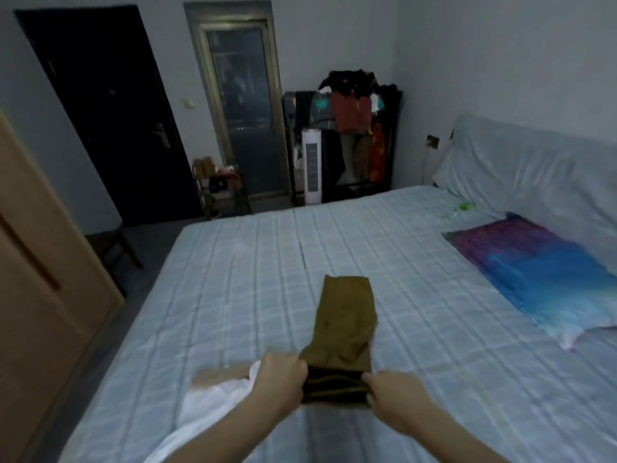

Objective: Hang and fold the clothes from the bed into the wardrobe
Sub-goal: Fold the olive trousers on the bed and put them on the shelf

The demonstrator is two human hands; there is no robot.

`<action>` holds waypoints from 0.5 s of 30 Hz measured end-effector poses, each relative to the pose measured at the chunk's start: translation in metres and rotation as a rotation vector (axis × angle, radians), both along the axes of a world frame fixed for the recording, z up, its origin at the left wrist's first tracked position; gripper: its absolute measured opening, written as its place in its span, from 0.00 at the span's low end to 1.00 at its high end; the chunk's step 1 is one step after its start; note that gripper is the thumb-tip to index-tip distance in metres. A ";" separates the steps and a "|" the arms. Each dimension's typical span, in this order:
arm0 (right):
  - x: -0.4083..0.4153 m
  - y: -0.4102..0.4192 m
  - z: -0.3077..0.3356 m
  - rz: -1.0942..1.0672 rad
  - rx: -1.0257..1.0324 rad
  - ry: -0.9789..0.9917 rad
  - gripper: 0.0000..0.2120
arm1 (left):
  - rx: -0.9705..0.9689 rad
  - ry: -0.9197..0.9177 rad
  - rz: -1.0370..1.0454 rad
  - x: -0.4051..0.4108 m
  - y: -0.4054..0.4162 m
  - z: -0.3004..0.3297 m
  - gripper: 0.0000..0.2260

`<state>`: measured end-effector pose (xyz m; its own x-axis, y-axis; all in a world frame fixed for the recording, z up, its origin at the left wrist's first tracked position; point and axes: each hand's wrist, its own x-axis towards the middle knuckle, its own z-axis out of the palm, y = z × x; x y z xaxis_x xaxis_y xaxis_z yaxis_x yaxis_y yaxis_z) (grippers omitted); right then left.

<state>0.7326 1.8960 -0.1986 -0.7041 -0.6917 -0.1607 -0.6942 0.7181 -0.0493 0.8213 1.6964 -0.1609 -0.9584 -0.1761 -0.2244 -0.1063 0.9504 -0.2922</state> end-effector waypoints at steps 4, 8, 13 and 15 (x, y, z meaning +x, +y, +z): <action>0.074 0.033 -0.084 0.046 -0.003 -0.112 0.13 | 0.101 -0.131 0.007 0.081 0.033 -0.081 0.18; 0.138 0.054 -0.151 0.131 -0.017 -0.151 0.15 | 0.244 -0.226 -0.052 0.140 0.052 -0.125 0.32; 0.172 0.063 -0.187 0.091 -0.053 -0.315 0.21 | 0.195 -0.378 -0.105 0.179 0.064 -0.172 0.20; 0.189 0.064 -0.201 0.093 -0.058 -0.293 0.25 | 0.208 -0.360 -0.100 0.190 0.062 -0.196 0.16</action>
